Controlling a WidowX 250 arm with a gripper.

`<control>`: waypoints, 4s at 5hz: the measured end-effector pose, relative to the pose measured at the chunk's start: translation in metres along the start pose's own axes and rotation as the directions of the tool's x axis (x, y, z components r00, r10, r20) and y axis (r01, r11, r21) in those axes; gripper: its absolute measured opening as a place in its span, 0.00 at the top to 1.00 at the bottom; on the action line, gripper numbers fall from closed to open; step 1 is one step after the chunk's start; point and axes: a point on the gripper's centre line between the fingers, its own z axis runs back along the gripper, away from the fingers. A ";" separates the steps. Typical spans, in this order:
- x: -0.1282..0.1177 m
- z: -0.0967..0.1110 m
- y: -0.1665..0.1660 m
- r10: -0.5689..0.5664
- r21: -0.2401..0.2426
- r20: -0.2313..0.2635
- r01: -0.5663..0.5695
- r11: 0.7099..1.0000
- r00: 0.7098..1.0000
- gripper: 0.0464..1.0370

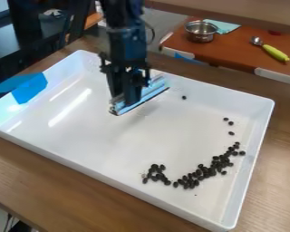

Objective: Sweep into pile

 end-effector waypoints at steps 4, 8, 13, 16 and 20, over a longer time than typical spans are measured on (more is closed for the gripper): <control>0.025 -0.030 0.002 0.006 0.077 -0.060 -0.001 0.997 0.998 0.68; 0.033 -0.040 -0.064 -0.138 0.047 -0.028 0.140 0.989 0.990 0.68; 0.006 -0.046 -0.122 -0.493 -0.132 -0.002 0.488 0.863 0.870 0.68; -0.031 0.000 -0.048 -0.311 0.061 0.028 0.309 0.949 0.950 0.68; -0.080 -0.021 -0.045 -0.238 0.117 -0.152 0.257 0.959 0.959 0.68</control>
